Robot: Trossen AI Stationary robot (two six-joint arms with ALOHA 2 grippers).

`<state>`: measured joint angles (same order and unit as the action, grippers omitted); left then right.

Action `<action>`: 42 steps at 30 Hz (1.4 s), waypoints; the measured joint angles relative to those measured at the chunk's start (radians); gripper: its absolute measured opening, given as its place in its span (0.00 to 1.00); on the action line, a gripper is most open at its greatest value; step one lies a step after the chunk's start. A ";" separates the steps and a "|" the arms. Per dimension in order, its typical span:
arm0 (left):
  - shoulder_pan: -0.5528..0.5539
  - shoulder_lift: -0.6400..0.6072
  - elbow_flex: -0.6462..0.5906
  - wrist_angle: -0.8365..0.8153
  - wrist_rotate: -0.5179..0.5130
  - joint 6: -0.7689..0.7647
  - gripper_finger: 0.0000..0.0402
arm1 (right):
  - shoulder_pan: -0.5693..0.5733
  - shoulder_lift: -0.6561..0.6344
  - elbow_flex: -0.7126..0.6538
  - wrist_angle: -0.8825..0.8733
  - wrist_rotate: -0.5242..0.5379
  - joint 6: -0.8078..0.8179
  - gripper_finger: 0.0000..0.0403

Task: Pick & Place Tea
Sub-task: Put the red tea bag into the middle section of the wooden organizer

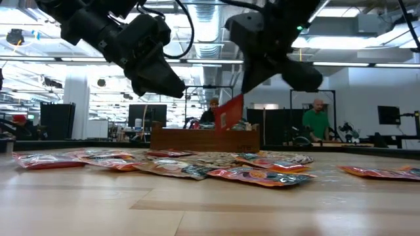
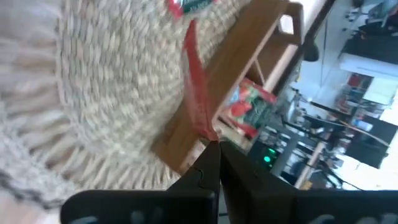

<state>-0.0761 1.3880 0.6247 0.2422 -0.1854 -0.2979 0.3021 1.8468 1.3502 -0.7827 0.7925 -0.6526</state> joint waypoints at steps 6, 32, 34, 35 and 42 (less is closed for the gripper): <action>0.000 0.000 0.000 0.038 -0.002 0.017 0.37 | 0.047 -0.040 0.003 -0.005 0.072 -0.007 0.00; 0.000 0.000 0.000 0.798 0.443 -0.097 0.37 | 0.418 -0.373 0.001 0.125 0.341 -0.191 0.00; 0.000 0.000 0.000 0.851 0.429 -0.157 0.37 | 0.435 -0.384 0.001 0.189 0.340 -0.256 0.00; 0.000 0.000 0.000 0.873 0.415 -0.187 0.37 | 0.443 -0.389 0.001 0.218 0.340 -0.290 0.00; 0.005 0.002 0.000 0.913 0.346 -0.317 0.37 | 0.490 -0.405 0.001 0.418 0.328 -0.493 0.00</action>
<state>-0.0715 1.3896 0.6243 1.1554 0.1602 -0.6145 0.7924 1.4422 1.3510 -0.3642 1.1205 -1.1457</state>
